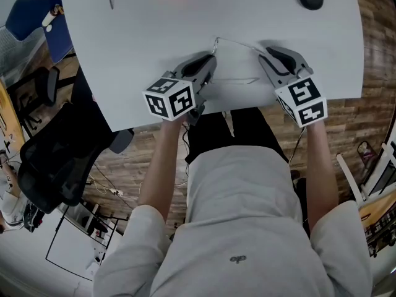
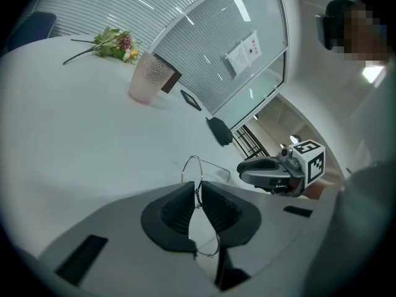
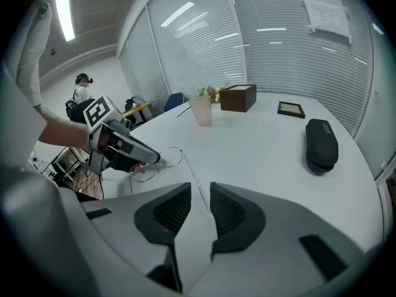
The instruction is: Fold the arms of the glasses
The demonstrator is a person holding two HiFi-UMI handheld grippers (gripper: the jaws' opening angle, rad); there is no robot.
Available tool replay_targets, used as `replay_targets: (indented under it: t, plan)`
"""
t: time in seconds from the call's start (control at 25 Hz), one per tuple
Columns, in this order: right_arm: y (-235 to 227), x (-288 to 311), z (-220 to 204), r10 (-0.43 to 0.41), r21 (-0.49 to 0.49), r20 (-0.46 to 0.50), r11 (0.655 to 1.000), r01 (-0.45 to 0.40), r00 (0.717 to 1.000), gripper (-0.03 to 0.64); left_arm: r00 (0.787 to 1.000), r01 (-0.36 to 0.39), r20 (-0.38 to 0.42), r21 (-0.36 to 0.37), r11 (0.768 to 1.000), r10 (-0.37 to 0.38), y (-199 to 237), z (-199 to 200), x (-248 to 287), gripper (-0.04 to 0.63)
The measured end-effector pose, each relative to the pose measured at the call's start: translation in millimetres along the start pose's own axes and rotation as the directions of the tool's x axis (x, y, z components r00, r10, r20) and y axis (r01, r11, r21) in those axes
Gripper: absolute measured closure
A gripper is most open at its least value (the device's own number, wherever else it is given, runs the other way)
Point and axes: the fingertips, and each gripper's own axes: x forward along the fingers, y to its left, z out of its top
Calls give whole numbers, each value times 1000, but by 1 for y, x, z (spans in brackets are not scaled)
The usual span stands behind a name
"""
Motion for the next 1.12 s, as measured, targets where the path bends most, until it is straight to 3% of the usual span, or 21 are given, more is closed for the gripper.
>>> replay_targets:
  t: [1.12]
  plan:
    - [3, 21, -24, 5, -66, -79, 998, -10, 997, 584, 1000, 4, 2, 1, 1000, -4, 0, 2, 1, 549]
